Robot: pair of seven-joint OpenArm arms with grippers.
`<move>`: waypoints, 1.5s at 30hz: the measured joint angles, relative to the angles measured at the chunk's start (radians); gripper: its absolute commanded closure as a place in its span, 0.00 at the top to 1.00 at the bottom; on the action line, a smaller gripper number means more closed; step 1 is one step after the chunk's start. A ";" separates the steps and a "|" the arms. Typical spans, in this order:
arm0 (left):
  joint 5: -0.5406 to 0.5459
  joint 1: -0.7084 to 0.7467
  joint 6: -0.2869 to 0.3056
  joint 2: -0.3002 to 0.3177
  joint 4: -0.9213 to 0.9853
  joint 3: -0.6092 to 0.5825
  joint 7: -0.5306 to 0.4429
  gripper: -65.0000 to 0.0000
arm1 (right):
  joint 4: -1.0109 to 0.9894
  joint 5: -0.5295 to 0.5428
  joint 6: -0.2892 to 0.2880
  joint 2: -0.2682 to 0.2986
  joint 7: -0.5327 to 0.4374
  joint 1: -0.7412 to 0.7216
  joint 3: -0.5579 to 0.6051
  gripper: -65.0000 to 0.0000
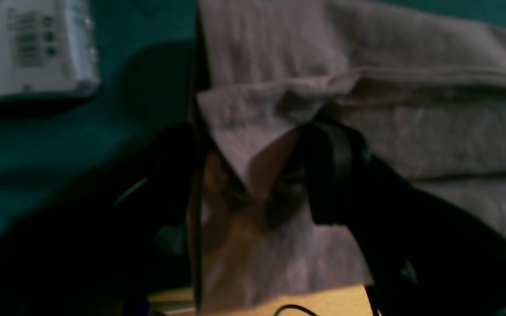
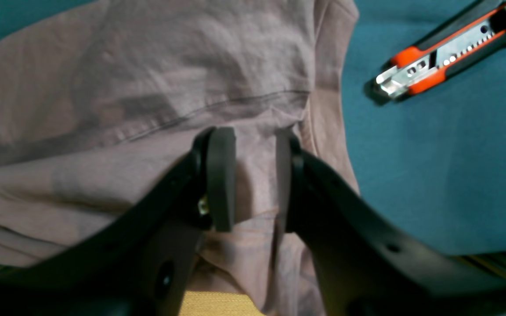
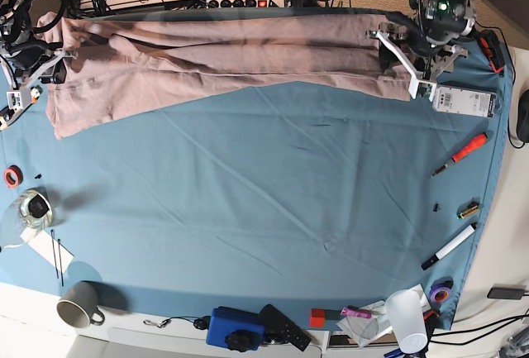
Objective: Fold the T-shirt properly
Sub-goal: 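Hold the shirt end with the left gripper and pull it further inward, then carry the shirt end with the left gripper over onto the shirt body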
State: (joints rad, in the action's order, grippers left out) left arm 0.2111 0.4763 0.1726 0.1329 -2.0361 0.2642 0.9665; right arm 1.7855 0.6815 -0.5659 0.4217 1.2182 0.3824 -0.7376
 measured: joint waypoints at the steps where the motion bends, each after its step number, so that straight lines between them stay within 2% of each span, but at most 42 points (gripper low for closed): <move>1: 0.012 -0.008 -0.008 0.000 0.016 0.000 0.002 0.61 | 0.000 0.000 0.000 0.000 0.000 0.000 0.000 0.25; 3: 0.038 -0.023 -0.072 0.001 0.041 0.001 0.003 0.61 | 0.000 0.000 0.000 0.000 0.000 0.000 0.000 0.25; 5: 0.042 -0.030 -0.087 0.001 0.058 0.001 -0.002 0.61 | 0.000 0.000 0.000 0.000 0.000 0.000 0.000 0.25; 12: 0.071 -0.040 -0.082 0.000 0.062 0.031 0.033 0.59 | 0.000 0.000 0.000 0.000 0.000 0.000 0.000 0.25; 14: 0.090 -0.045 -0.079 0.000 0.062 0.052 0.062 0.49 | 0.000 0.000 0.000 0.000 0.000 0.000 0.000 0.25; 18: 0.157 -0.047 -0.095 0.007 0.062 0.097 0.144 0.16 | 0.000 0.000 0.000 0.000 0.000 0.000 0.000 0.25; 23: 0.201 -0.042 -0.102 0.009 0.062 0.104 0.153 0.00 | 0.000 0.000 0.000 0.000 0.000 0.000 0.000 0.25; 28: 0.219 -0.041 -0.101 0.014 0.053 0.104 0.164 0.00 | 0.000 0.000 0.000 0.000 0.000 0.000 0.000 0.25; 33: 0.319 -0.005 0.001 0.014 -0.031 0.091 0.269 0.00 | 0.000 0.001 0.000 0.000 0.000 0.000 0.000 0.25; 38: 0.345 -0.019 0.064 0.014 -0.167 0.092 0.200 0.00 | 0.000 0.001 0.000 0.000 0.000 0.000 0.000 0.25; 43: 0.348 -0.009 0.064 0.014 -0.190 0.092 0.200 0.00 | 0.000 0.001 0.000 0.000 0.000 0.000 0.000 0.25; 45: 0.409 -0.011 0.065 0.014 -0.193 0.092 0.200 0.00 | 0.000 0.001 0.000 0.000 -0.004 0.000 0.000 0.25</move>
State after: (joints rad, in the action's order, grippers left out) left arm 0.6197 0.4656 0.2375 0.1471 -2.2288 0.3557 1.1660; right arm 1.7855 0.6823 -0.5659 0.4213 1.2144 0.3820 -0.7376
